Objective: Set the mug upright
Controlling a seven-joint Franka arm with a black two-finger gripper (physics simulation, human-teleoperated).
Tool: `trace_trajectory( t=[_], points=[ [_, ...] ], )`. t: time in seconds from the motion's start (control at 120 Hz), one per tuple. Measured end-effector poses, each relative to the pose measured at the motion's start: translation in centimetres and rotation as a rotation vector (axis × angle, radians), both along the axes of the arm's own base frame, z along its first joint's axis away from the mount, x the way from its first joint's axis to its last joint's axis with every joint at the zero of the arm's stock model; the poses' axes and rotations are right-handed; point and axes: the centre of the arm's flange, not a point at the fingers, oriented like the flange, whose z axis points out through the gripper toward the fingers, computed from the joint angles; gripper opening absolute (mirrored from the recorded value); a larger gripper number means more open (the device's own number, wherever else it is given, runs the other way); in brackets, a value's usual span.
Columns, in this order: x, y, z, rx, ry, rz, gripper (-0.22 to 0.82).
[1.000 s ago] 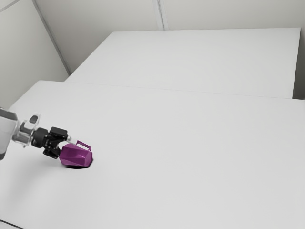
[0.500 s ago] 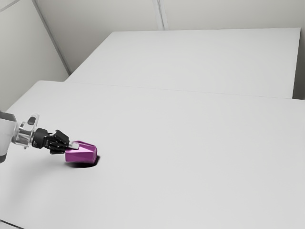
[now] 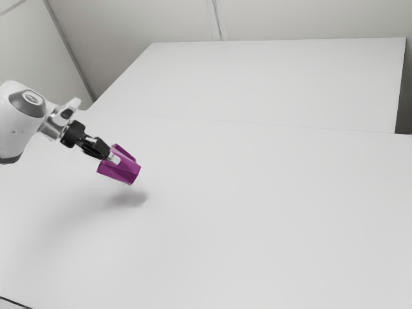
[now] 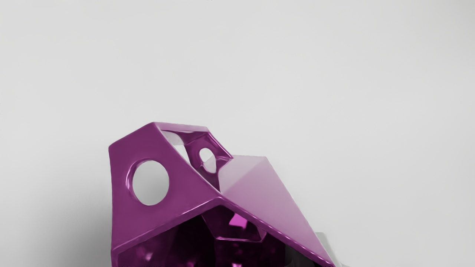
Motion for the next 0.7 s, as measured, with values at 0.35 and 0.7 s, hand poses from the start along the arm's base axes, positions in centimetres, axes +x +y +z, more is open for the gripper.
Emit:
trace_trajectory(
  t=[0.35, 0.7],
  points=[
    [6.7, -15.6, -0.2, 0.53, 0.029, -0.302, -0.18],
    [2.5, -20.4, -2.7, 0.611, 0.121, -0.184, -0.18]
  ],
)
